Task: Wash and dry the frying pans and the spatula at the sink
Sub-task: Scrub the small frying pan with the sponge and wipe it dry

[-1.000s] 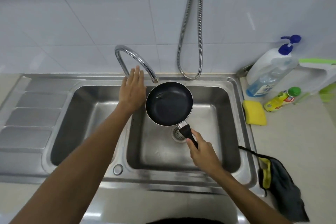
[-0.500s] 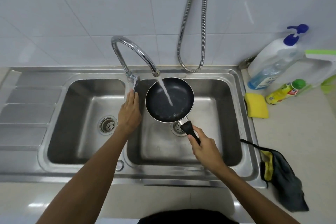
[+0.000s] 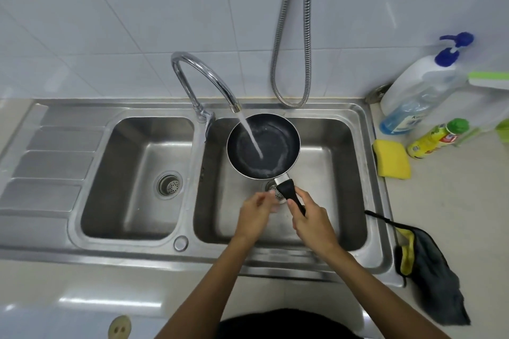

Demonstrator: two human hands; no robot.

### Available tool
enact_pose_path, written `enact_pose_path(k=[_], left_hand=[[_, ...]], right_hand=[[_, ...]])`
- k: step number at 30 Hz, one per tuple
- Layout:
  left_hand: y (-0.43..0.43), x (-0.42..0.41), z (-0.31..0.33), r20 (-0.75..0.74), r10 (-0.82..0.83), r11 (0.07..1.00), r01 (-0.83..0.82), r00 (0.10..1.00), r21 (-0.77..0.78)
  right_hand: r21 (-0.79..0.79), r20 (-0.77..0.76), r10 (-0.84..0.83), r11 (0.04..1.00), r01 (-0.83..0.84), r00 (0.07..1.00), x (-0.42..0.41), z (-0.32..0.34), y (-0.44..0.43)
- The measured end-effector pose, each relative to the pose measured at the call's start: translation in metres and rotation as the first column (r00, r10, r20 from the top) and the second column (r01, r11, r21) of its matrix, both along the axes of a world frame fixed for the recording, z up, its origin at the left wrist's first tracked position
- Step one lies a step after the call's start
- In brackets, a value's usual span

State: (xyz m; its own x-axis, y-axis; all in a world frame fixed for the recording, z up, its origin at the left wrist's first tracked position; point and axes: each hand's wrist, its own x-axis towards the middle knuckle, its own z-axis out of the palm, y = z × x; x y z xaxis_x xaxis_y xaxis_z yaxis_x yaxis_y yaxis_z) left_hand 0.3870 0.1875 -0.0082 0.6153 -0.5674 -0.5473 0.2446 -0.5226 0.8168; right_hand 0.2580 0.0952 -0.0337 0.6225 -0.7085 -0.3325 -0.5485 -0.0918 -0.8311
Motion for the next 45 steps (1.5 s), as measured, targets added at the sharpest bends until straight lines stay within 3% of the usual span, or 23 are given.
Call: enact_pose_path(k=[3, 6, 14, 19, 25, 34, 45], left_hand=[[-0.022, -0.013, 0.01, -0.321, -0.004, 0.998, -0.016, 0.947, -0.058], [-0.033, -0.006, 0.008, -0.387, 0.054, 0.993, -0.091, 0.921, -0.077], [-0.012, 0.004, 0.004, -0.334, 0.17, 0.983, -0.181, 0.927, -0.002], [-0.019, -0.023, -0.002, -0.367, 0.131, 0.99, -0.138, 0.921, 0.008], [-0.042, -0.016, 0.007, -0.334, 0.106, 0.993, -0.118, 0.937, -0.018], [-0.027, -0.007, 0.004, -0.291, 0.114, 0.994, -0.109, 0.95, 0.032], [-0.061, -0.022, 0.014, -0.303, 0.052, 0.997, -0.066, 0.952, -0.037]], right_hand=[[-0.004, -0.006, 0.019, 1.0, -0.019, 1.0, -0.009, 0.003, -0.007], [-0.002, 0.008, 0.008, 1.0, -0.008, 1.0, 0.0, 0.014, -0.015], [0.037, 0.082, 0.098, 0.994, -0.101, 0.992, 0.012, 0.015, 0.005], [-0.001, 0.007, 0.07, 0.998, -0.07, 0.998, -0.019, -0.002, 0.002], [-0.055, 0.025, 0.051, 0.997, -0.049, 0.998, -0.007, 0.006, -0.016], [-0.054, 0.02, 0.108, 0.993, -0.106, 0.994, -0.002, -0.001, 0.0], [-0.144, -0.001, 0.15, 0.978, -0.148, 0.989, -0.021, 0.015, -0.04]])
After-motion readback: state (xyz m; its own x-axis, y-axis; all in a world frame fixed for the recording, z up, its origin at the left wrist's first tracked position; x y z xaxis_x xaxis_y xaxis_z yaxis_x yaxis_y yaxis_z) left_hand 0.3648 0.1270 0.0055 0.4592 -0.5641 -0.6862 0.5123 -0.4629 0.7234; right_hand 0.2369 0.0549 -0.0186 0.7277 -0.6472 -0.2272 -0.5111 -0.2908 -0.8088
